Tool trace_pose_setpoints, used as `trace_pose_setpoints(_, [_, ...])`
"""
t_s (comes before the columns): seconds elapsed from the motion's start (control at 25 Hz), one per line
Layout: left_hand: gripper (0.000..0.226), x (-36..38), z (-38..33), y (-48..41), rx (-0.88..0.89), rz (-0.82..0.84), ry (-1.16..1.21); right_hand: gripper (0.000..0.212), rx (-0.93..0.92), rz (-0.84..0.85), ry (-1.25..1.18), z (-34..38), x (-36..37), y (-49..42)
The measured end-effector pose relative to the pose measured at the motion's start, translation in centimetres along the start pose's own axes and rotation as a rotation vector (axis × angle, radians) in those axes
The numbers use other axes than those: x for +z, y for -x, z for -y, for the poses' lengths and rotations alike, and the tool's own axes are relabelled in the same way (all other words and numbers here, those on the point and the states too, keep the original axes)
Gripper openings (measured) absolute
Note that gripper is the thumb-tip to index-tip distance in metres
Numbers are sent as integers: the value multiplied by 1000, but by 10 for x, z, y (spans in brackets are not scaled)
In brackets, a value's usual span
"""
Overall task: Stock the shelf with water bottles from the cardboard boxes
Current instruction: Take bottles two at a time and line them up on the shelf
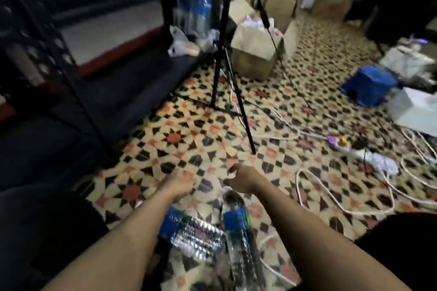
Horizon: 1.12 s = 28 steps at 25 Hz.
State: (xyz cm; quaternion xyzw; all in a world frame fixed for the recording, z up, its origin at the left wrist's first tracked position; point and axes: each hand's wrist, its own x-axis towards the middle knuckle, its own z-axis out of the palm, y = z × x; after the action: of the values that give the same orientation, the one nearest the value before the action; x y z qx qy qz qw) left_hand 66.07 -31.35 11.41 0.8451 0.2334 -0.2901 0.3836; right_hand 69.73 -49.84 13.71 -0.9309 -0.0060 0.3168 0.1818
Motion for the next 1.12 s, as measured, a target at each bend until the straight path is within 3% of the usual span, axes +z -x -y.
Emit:
trace_pose_setpoints(0.08, [58,30,20,-16,-74,-46,-10,57,93,41,-66,-24,35,-17])
trace_pose_setpoints(0.2, [70,64,45,-36,-203,-147,69,58,202,84,-162,-47,82,-34])
trace_pose_setpoints(0.28, [87,82,69,-57,-390,-239,178,80,309,86,-222,-59,106,-42])
trace_pose_setpoints(0.4, [120,149,156,-143,-537,-27,373,99,472,148,-318,-88,148,-58])
trace_pose_setpoints(0.52, [141,239,262,-243,-741,-58,409,95,539,156,-370,-97,162,-49])
trace_pose_setpoints(0.64, [138,197,196,-172,-679,-147,509,79,525,69,-402,-108,162,-49])
trace_pose_setpoints(0.8, [117,122,111,-81,-537,-261,383,94,467,-96,-422,-89,163,-59])
trace_pose_setpoints(0.92, [118,108,110,-84,-422,-213,344,104,470,-222,-344,-72,166,-77])
trace_pose_setpoints(1.12, [119,99,128,-89,-343,-224,347,97,423,-150,-257,-53,165,-86])
